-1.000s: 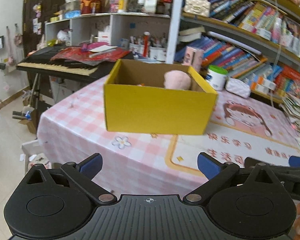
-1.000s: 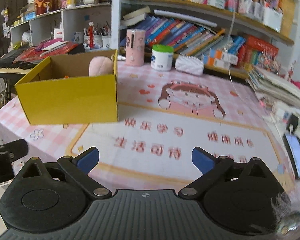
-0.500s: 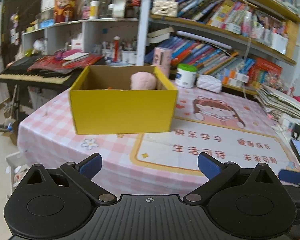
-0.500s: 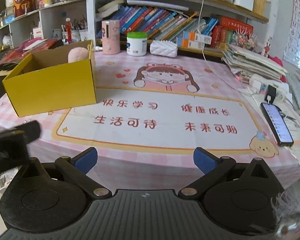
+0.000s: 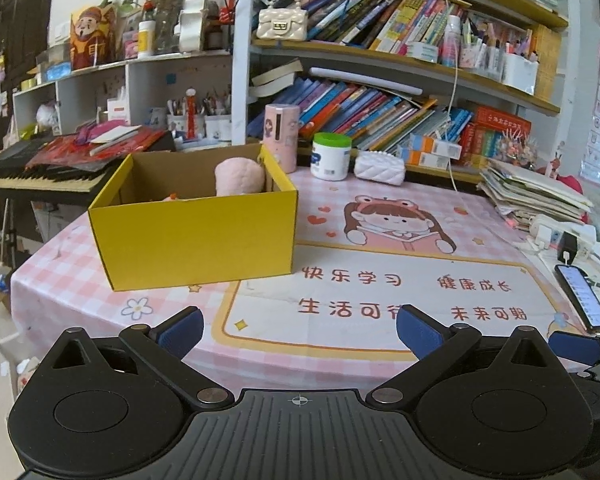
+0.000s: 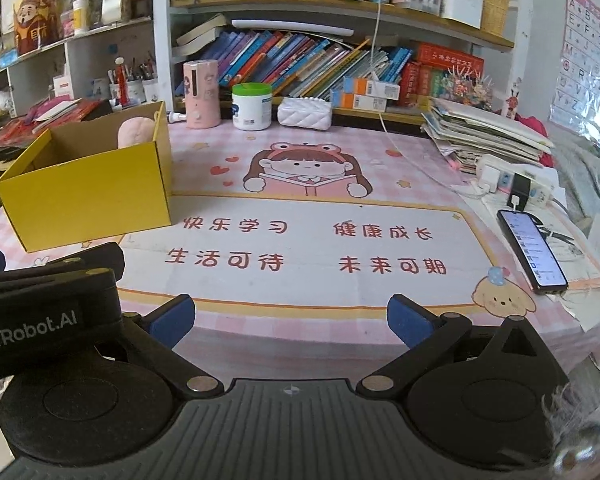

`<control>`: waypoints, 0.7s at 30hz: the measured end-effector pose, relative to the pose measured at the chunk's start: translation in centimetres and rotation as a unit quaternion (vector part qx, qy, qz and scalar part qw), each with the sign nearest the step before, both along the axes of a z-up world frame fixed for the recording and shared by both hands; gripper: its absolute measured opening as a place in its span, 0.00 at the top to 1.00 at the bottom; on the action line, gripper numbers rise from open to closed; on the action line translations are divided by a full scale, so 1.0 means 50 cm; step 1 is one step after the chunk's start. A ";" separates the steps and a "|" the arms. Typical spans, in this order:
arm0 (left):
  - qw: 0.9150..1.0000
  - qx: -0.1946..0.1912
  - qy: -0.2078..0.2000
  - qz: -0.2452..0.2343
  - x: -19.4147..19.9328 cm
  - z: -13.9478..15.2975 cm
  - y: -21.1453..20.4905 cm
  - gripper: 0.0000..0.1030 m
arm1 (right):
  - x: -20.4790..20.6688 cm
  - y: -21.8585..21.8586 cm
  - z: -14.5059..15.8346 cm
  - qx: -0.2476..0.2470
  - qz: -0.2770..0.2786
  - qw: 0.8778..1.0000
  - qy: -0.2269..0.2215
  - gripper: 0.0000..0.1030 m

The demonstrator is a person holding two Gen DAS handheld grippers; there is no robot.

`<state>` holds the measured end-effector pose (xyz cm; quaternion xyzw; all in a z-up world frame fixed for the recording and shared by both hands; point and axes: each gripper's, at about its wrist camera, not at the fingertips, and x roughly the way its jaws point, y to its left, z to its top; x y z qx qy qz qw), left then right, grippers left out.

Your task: Organize objects

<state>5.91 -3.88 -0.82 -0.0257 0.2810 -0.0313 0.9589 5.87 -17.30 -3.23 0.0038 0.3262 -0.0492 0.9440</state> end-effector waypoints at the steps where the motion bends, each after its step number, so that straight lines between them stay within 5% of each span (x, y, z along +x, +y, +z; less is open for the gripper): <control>1: 1.000 0.000 0.001 0.000 -0.001 -0.001 -0.001 0.00 | -0.002 -0.002 -0.001 0.001 -0.001 1.000 0.001 0.00; 21: 1.000 0.002 0.017 0.003 -0.008 -0.006 -0.008 0.00 | -0.007 -0.006 -0.008 -0.008 -0.004 1.000 0.014 0.00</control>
